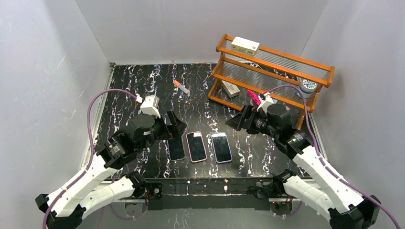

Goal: Put the phone into the phone case

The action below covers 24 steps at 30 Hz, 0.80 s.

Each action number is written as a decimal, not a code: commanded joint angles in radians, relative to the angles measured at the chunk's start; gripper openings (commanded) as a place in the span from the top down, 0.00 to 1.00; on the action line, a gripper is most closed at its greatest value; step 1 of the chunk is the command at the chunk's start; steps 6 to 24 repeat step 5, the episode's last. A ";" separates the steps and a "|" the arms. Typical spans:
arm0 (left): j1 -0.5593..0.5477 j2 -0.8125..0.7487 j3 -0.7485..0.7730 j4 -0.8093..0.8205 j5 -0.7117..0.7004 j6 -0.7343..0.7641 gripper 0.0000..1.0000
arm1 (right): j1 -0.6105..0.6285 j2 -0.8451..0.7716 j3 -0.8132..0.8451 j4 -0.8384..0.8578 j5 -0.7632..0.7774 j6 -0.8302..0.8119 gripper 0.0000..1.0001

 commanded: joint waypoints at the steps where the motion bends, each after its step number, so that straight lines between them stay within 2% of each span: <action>1: -0.001 -0.004 -0.013 0.022 0.005 0.010 0.02 | -0.004 0.006 0.021 0.059 -0.021 0.000 0.01; 24: -0.002 -0.013 -0.018 0.022 -0.007 0.009 0.02 | -0.005 0.006 0.019 0.067 -0.026 0.007 0.01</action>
